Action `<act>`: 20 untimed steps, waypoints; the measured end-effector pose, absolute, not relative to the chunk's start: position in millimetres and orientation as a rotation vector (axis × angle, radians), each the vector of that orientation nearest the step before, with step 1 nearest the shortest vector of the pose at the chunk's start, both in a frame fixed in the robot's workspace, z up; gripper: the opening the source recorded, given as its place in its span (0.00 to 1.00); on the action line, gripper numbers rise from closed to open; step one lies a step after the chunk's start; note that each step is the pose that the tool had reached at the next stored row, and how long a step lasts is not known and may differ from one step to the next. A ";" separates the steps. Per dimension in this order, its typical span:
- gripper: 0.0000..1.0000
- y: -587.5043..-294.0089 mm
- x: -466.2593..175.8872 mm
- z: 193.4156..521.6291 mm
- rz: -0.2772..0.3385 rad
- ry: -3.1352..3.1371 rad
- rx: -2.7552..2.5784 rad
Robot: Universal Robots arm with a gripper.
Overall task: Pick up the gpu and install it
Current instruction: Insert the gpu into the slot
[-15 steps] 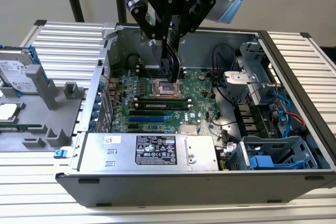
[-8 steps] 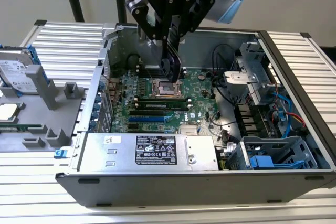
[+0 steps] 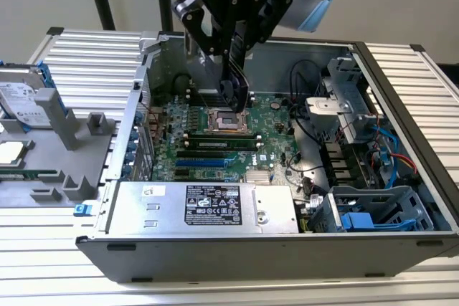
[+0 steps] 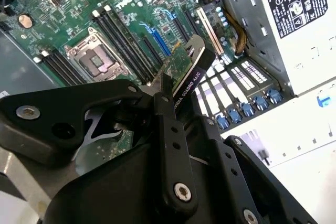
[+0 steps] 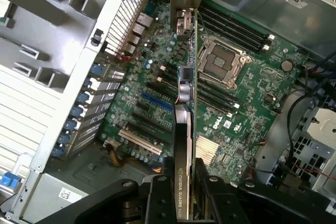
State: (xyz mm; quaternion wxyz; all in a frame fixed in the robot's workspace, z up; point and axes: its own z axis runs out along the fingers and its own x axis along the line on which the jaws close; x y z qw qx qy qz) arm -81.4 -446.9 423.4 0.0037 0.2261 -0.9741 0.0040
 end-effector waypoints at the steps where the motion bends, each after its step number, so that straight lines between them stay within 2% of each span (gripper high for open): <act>1: 0.00 -446.9 -81.4 423.4 0.013 -3.051 0.717; 20: 0.00 -446.8 -81.4 423.4 0.013 -3.005 0.892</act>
